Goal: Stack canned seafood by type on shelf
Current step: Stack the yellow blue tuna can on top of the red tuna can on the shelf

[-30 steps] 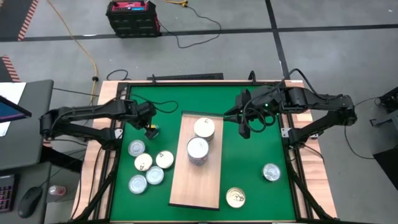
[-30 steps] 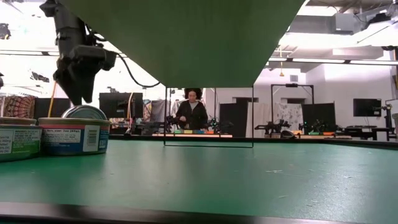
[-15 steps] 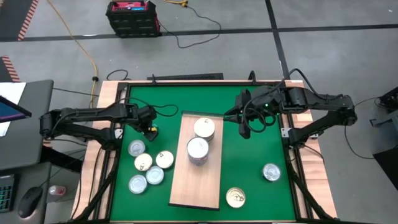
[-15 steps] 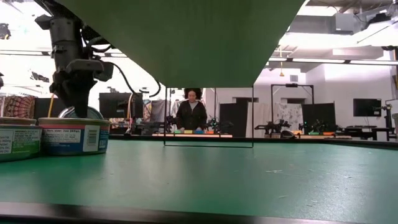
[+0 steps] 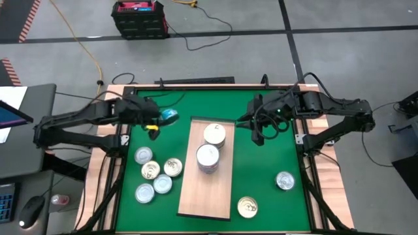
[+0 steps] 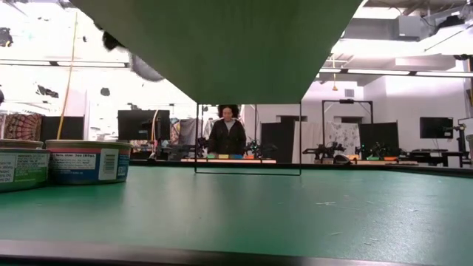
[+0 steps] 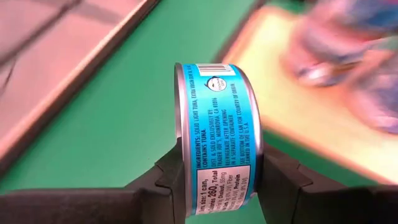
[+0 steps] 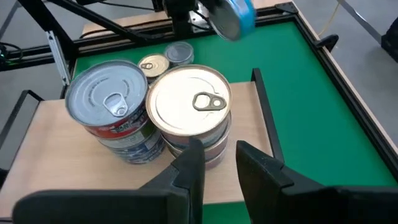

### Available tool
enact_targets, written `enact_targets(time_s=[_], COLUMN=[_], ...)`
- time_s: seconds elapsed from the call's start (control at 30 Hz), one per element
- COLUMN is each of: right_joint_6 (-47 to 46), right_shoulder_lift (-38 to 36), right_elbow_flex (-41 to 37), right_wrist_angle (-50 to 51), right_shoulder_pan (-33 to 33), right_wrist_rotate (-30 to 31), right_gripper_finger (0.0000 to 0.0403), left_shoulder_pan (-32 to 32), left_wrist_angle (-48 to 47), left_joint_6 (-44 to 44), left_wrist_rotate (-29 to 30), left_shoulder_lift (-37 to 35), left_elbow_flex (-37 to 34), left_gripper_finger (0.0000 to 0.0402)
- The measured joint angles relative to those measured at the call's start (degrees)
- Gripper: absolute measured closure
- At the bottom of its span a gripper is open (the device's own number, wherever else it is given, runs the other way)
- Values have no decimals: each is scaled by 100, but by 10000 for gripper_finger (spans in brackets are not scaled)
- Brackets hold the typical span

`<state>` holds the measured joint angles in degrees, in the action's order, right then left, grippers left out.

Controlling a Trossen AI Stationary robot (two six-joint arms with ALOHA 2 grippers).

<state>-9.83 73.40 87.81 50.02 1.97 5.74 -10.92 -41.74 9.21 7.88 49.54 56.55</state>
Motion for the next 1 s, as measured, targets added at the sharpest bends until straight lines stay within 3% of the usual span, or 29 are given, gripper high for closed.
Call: enact_targets(time_s=[0.4, 0.6, 1.0], right_joint_6=[26, -214, -986], right_shoulder_lift=[-1, 41, 196], right_elbow_flex=[0, 2, 4], right_wrist_angle=[735, 696, 178], right_shoulder_pan=[-636, -1038, -1075], right_wrist_rotate=[15, 17, -3], right_gripper_finger=[284, 284, 284], left_shoulder_pan=[2040, 2754, 3398], left_wrist_angle=[634, 710, 697], left_joint_6=[-2121, -3167, -5442], left_wrist_rotate=[882, 905, 1980], left_shoulder_lift=[751, 1544, 2671], left_elbow_flex=[1526, 2311, 3108], left_gripper_finger=[259, 258, 256])
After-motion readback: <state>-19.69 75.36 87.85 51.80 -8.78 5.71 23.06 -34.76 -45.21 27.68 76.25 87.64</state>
